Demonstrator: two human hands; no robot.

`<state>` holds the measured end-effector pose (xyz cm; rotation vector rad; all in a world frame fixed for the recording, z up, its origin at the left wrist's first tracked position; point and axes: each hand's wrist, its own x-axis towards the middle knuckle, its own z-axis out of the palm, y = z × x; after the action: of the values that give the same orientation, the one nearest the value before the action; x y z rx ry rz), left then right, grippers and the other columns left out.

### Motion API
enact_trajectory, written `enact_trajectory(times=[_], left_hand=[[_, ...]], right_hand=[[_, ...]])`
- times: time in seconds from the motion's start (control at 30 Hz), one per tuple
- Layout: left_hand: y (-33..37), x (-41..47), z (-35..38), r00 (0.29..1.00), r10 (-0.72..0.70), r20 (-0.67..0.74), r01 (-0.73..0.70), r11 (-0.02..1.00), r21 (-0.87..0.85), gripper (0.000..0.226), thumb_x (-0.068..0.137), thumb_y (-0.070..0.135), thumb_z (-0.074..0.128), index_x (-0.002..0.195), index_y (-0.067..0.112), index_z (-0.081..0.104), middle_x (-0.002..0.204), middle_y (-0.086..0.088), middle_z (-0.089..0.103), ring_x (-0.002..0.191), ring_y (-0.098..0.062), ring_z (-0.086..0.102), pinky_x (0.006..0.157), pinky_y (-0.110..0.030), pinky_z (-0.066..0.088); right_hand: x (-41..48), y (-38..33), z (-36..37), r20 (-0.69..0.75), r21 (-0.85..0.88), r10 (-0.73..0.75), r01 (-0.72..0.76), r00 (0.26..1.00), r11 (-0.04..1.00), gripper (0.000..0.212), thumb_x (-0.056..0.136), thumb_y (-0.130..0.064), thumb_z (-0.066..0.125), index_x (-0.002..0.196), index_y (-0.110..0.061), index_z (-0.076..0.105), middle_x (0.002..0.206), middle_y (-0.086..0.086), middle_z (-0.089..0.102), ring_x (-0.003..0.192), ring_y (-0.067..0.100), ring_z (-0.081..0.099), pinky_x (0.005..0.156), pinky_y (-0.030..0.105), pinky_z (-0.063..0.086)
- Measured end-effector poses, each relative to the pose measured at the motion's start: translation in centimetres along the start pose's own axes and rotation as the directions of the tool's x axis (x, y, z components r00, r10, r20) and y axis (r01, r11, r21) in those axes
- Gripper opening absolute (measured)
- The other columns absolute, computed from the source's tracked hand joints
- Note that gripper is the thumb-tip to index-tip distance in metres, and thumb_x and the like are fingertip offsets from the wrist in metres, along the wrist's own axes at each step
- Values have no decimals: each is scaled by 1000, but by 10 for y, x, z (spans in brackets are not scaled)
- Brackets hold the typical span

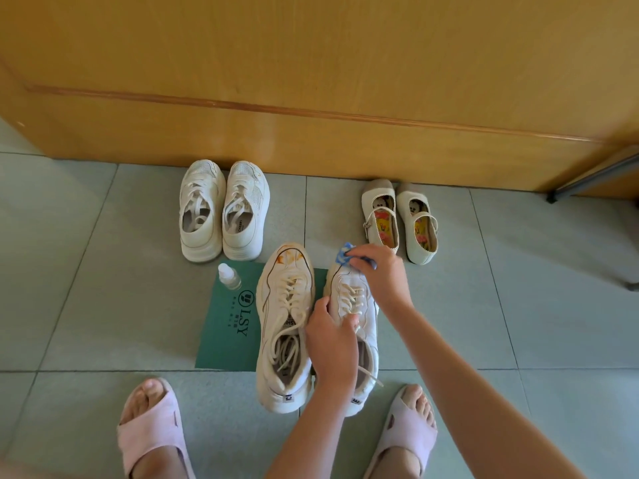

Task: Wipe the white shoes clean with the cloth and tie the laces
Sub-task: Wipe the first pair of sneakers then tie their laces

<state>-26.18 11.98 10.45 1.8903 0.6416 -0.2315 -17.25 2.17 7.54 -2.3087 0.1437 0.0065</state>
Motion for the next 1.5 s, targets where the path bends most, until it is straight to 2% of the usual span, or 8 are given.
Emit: enact_trajectory(times=[0.2,0.3,0.4,0.67,0.77,0.97,1.07,1.5], left_hand=[[-1,0,-1,999,50,-11,-50,998,45,45,81,18,68,124,14,56,116,0,63,109,-17,56,94,-29,44],[0,-1,-2,1000,24,-6,-24,999,30,52,80,22,69,128,11,53,121,-3,59,114,-17,51,97,-27,37],[-2,-1,-2,1000,20,5,-20,999,30,55,79,26,70,129,11,52,121,-2,59,115,-18,51,99,-30,40],[-7,4,1,998,55,-6,-54,998,45,54,78,31,74,125,10,55,117,-4,64,109,-21,57,93,-37,47],[-8,4,1,998,66,-14,-66,997,40,53,79,32,73,124,9,56,114,-5,65,106,-21,59,91,-36,49],[-8,2,1,999,51,-2,-51,998,30,49,80,26,70,123,9,56,113,-4,64,108,-18,56,88,-24,41],[-6,1,-1,999,35,-3,-35,999,41,55,81,25,69,131,9,51,123,-5,58,115,-18,50,91,-22,35],[-8,2,0,998,62,5,-62,997,51,56,82,29,68,131,11,49,124,-3,59,116,-16,51,95,-25,38]], right_hand=[[-25,-24,12,223,-37,-140,152,965,988,14,84,-6,64,92,-9,75,96,1,72,86,9,58,80,19,47],[-15,-25,-6,36,157,-22,16,999,988,17,85,-2,61,95,-7,74,90,-1,69,75,-1,61,71,10,48],[-4,-7,-19,-200,188,138,-100,970,977,20,87,-7,60,102,-10,72,94,3,70,81,12,64,74,21,51],[-31,4,8,-152,-49,86,-94,985,994,20,87,-8,60,103,-10,73,94,1,68,92,13,52,71,8,36],[-38,-1,9,-112,-85,86,-95,990,992,20,88,-9,60,102,-11,73,97,2,69,94,17,55,76,22,44],[-24,-18,-8,46,358,186,-190,981,914,24,89,-2,58,107,-13,69,88,0,67,71,-2,61,68,15,49],[3,-17,-16,-30,531,272,-215,962,820,44,92,-1,52,133,-15,50,84,0,61,79,13,59,78,26,50],[12,18,-7,8,-77,78,-77,997,994,34,97,-10,39,117,-22,64,115,-4,59,97,17,57,75,32,50]])
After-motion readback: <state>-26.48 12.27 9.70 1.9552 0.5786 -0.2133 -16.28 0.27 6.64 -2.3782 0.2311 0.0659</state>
